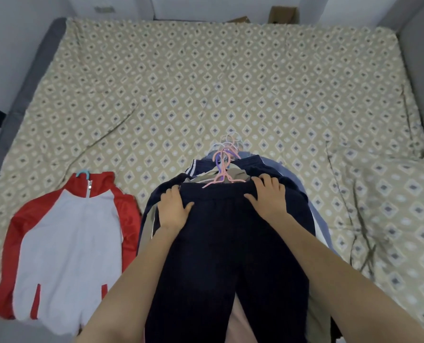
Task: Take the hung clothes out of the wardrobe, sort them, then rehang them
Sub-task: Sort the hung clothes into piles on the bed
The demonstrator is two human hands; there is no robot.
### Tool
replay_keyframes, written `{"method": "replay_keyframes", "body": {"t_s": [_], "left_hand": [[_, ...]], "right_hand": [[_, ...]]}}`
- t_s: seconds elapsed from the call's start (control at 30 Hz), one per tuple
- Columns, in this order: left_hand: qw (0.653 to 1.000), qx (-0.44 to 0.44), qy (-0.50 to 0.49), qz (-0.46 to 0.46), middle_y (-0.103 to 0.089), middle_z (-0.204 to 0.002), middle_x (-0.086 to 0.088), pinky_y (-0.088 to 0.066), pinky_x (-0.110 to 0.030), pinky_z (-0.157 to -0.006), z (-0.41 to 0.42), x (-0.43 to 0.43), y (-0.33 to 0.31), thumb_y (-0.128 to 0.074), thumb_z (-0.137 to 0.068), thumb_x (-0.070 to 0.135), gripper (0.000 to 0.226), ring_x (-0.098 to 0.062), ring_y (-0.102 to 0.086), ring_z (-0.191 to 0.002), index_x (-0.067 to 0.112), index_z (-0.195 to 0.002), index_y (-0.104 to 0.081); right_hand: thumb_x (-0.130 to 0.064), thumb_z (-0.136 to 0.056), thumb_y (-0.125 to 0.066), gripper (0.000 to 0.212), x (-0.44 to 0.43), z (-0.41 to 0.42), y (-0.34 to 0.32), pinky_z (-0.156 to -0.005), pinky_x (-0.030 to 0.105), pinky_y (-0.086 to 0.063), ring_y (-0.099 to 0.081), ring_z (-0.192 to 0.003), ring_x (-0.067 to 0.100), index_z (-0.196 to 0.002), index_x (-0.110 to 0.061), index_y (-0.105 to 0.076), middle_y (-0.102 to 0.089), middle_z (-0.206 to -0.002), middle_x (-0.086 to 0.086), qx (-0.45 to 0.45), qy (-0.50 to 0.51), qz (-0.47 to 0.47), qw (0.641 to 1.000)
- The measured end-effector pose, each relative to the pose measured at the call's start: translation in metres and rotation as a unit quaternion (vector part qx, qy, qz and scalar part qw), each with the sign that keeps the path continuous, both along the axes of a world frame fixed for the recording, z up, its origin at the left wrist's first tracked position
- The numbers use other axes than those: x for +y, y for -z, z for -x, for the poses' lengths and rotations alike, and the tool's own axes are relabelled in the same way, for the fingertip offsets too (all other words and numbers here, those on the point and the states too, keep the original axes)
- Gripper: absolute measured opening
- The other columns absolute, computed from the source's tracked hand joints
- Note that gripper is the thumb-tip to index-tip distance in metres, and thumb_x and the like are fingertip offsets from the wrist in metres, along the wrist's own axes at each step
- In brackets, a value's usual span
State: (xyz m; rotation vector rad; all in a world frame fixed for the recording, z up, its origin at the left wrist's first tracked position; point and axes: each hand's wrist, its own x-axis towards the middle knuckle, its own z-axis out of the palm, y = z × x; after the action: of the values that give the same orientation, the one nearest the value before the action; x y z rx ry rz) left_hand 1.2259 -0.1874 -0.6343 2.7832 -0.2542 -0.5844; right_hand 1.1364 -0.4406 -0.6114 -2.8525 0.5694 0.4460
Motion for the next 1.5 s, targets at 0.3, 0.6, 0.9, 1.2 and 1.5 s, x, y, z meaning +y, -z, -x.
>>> {"method": "replay_keyframes", "body": {"t_s": [0.3,0.6,0.9,1.2,1.5], "left_hand": [[0.999,-0.003,-0.037,0.031,-0.063,-0.125,-0.011,-0.045,-0.049,-0.097,0.033,0.007,-0.011,-0.061,-0.091,0.021,0.055,-0.035,-0.056,-0.118,0.018,-0.142,-0.043],[0.992,-0.005,-0.026,0.127,-0.063,-0.128,-0.001,-0.05,-0.046,-0.095,0.079,0.036,-0.06,-0.057,-0.089,0.023,0.046,-0.027,-0.059,-0.117,0.023,-0.134,-0.05],[0.973,-0.098,0.039,0.205,-0.064,-0.128,0.005,-0.043,-0.025,-0.083,0.149,0.074,-0.131,-0.065,-0.091,0.026,0.037,-0.02,-0.059,-0.115,0.023,-0.127,-0.059],[0.963,-0.11,0.056,0.239,-0.07,-0.115,-0.004,-0.043,-0.034,-0.073,0.211,0.113,-0.192,-0.064,-0.093,0.03,0.031,-0.03,-0.063,-0.107,0.021,-0.122,-0.06],[0.95,-0.133,0.089,0.267,-0.072,-0.093,-0.001,-0.045,-0.034,-0.069,0.257,0.106,-0.236,-0.071,-0.085,0.035,0.024,-0.027,-0.066,-0.091,0.026,-0.106,-0.064]], "right_hand": [[-0.037,-0.096,-0.057,0.033,0.007,0.015,-0.012,-0.095,0.041,-0.033,-0.043,-0.115,0.029,-0.123,-0.017,-0.054,-0.05,-0.123,0.006,-0.031,-0.038,-0.011,0.999],[-0.027,-0.085,-0.071,0.021,0.018,0.071,-0.066,-0.071,0.039,-0.048,-0.058,-0.088,0.026,-0.086,-0.019,-0.052,-0.063,-0.089,0.002,-0.124,-0.016,-0.147,0.981],[-0.037,-0.089,-0.067,0.02,0.047,0.169,-0.128,-0.065,0.033,-0.039,-0.057,-0.096,0.022,-0.096,-0.02,-0.06,-0.066,-0.101,-0.001,-0.183,0.033,-0.154,0.97],[-0.042,-0.089,-0.065,0.021,0.094,0.259,-0.203,-0.071,0.036,-0.046,-0.061,-0.09,0.02,-0.098,-0.023,-0.064,-0.069,-0.096,-0.003,-0.256,0.065,-0.157,0.952],[-0.043,-0.089,-0.063,0.016,0.09,0.327,-0.245,-0.069,0.034,-0.042,-0.06,-0.085,0.019,-0.091,-0.027,-0.061,-0.066,-0.088,-0.007,-0.261,0.102,-0.162,0.946]]}}
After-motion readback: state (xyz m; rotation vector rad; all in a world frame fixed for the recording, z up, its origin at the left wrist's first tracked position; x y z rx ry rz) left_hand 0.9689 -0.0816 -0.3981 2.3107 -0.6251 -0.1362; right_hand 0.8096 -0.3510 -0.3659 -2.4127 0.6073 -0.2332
